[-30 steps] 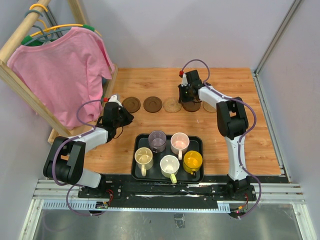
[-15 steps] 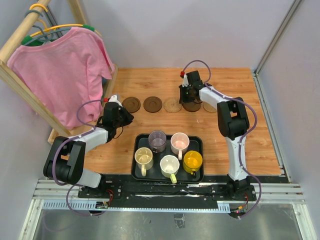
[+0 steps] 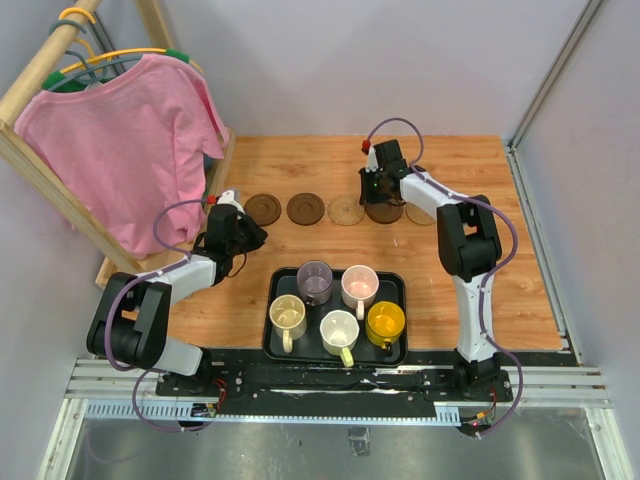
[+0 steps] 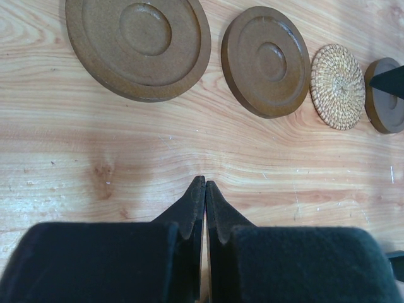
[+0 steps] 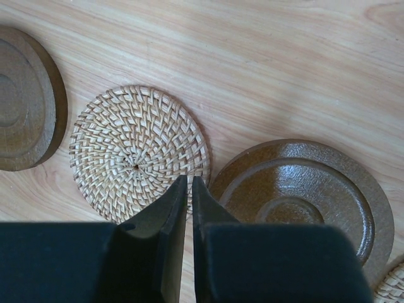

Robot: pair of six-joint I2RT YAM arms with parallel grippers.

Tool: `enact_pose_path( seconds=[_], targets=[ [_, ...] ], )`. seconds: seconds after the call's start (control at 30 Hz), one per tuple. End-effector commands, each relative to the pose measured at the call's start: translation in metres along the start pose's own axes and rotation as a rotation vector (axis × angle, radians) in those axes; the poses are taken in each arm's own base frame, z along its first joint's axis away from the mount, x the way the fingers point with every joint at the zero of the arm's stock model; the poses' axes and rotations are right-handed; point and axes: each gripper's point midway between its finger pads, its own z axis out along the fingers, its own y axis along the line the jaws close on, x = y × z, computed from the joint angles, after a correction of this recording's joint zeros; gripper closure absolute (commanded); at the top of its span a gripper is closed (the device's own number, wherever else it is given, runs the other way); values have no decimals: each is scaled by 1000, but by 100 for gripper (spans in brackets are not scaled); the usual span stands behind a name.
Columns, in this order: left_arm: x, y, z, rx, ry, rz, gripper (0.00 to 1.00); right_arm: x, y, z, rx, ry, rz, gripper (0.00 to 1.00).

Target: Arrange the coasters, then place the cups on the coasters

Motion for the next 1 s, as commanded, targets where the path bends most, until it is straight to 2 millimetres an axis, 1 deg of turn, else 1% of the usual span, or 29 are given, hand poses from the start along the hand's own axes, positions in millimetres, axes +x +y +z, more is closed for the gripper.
enact_pose_path(
  seconds=[0.0,0.13,0.3,0.53,0.67,0.73,0.83,0.97],
  targets=[
    [0,0,-1,-6,-11,24,95,-22,8,-19,-44,-52,-9,91],
    [-1,0,-1,-6,-11,24,95,-26,22,-27,-96,-64,-18,91],
    [-5,-1,-3,-5,-27,19,95,-13,40,-29,-119,-38,-72,91],
    [-10,-4,-6,-1,-47,-7,95,3,51,-17,-130,15,-108,91],
    [-14,4,-8,-46,-71,-19,95,15,61,-10,-141,47,-134,91],
    [-20,6,-11,-64,-97,-25,94,20,65,-7,-141,59,-144,91],
    [-26,9,-12,-87,-117,-36,94,25,68,-2,-145,69,-142,91],
    [-28,17,-11,-97,-115,-72,93,32,68,2,-145,86,-131,91]
  ],
)
